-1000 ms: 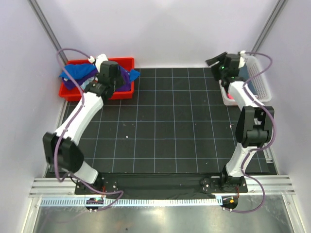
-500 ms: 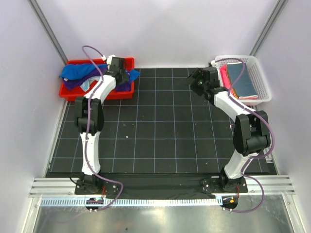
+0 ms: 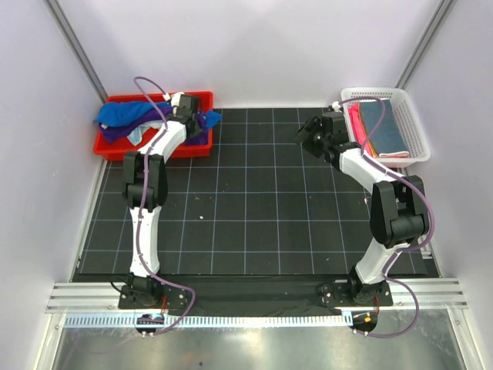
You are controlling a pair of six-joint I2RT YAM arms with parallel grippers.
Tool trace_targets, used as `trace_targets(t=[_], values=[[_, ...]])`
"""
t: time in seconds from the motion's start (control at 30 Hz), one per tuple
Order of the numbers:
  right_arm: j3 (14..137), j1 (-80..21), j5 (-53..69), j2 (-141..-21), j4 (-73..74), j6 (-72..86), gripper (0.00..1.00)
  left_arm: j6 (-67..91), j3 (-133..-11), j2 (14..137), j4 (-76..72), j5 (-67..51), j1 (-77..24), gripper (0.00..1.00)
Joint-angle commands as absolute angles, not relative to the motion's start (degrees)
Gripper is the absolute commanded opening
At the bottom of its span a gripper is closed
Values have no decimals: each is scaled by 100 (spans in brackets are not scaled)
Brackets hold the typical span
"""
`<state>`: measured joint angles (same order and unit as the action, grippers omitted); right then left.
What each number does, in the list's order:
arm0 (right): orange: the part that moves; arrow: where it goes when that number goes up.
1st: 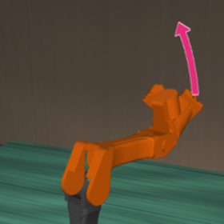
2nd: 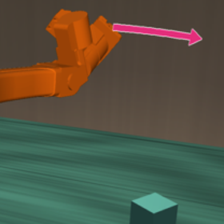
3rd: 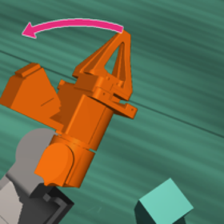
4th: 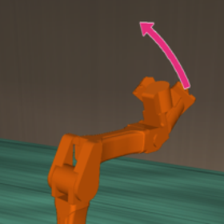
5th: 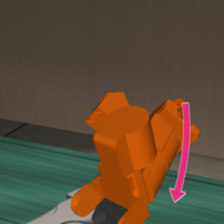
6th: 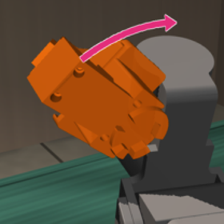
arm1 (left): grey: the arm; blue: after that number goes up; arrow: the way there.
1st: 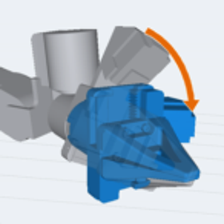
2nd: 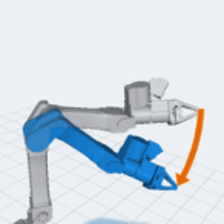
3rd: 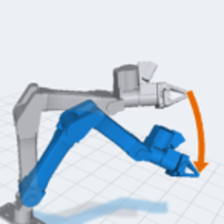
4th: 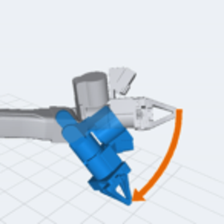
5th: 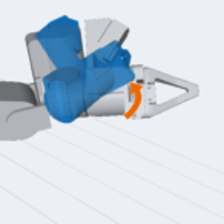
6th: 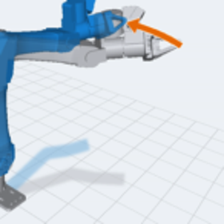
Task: Fold and stack the towels
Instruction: Grab crumpled towel
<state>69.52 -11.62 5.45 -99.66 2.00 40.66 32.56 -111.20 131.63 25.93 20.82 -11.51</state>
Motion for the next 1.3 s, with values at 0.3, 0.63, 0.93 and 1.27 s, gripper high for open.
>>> trace_targets(t=[0.3,0.63,0.93,1.27], values=[[6961,-1274,659,-9730,-149,3955,61,3138,-11241,12306,2259,2100,-1055,0],[7005,-1336,668,-9738,-141,3911,61,2900,-11162,11497,1995,2171,-1046,0],[7005,-1415,668,-9773,-141,3850,61,2927,-11206,10908,1635,2004,-1046,0],[7049,-1529,659,-9782,-132,3779,61,2874,-11215,10231,827,2171,-1055,0]])
